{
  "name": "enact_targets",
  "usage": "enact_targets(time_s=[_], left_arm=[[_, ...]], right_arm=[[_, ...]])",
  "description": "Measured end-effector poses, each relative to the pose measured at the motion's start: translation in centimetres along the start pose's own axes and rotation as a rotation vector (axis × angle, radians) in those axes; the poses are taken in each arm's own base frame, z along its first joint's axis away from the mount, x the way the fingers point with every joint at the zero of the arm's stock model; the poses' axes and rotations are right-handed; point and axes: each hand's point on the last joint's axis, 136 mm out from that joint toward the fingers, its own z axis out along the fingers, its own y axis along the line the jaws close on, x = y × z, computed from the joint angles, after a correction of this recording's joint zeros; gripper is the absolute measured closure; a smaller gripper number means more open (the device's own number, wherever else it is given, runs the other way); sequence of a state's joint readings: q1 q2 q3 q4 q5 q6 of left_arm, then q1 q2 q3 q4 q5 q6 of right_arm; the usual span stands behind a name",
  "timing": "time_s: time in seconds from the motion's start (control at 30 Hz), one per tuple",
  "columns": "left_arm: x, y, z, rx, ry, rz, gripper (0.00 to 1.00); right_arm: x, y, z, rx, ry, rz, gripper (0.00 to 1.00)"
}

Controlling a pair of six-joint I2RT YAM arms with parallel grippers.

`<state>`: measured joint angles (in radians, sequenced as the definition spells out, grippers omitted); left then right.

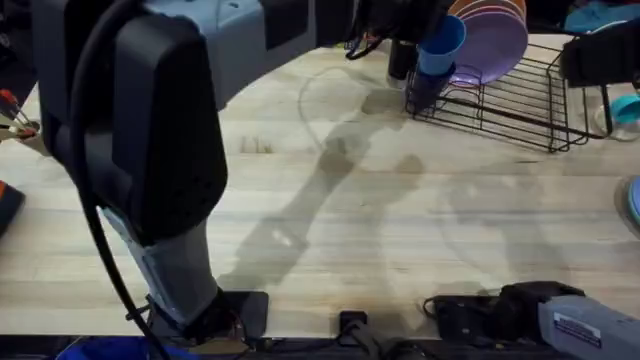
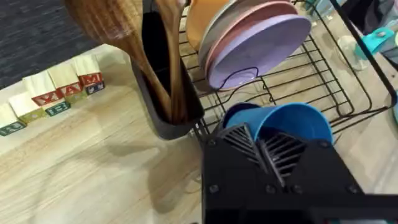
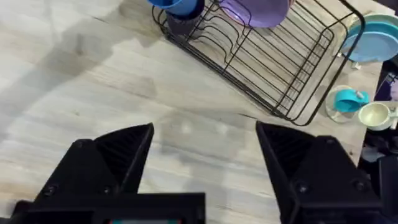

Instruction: Pick up the cup on the table and put them onto the rack.

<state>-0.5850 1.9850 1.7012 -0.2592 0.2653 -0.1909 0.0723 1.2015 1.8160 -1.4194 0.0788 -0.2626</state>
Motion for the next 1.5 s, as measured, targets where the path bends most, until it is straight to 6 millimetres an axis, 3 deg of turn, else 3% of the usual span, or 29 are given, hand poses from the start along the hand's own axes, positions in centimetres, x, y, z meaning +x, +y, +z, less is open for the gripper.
enact_targets(time_s=[0.23, 0.77, 1.0, 1.17, 1.33, 1.5], left_arm=[[0.0, 0.0, 0.0, 0.0, 0.0, 0.0, 0.942], [0.0, 0.0, 0.0, 0.0, 0.0, 0.0, 0.722], [0.1, 0.0, 0.0, -0.001, 0.002, -0.001, 0.717], [1.3, 0.5, -0.1, -0.015, 0.054, -0.018, 0.695], [1.3, 1.3, -2.3, -0.042, 0.089, -0.042, 0.65], [-1.3, 1.3, -7.3, -0.068, 0.048, -0.031, 0.532]], right_arm=[[0.0, 0.0, 0.0, 0.0, 0.002, 0.0, 0.008], [0.0, 0.0, 0.0, 0.0, 0.002, 0.0, 0.009], [0.0, 0.0, 0.0, 0.0, 0.002, 0.0, 0.009], [0.1, 0.0, 0.0, 0.0, 0.002, 0.0, 0.009], [0.0, 0.0, 0.0, -0.001, 0.002, 0.0, 0.009], [0.1, 0.0, 0.0, 0.0, 0.002, 0.0, 0.009]])
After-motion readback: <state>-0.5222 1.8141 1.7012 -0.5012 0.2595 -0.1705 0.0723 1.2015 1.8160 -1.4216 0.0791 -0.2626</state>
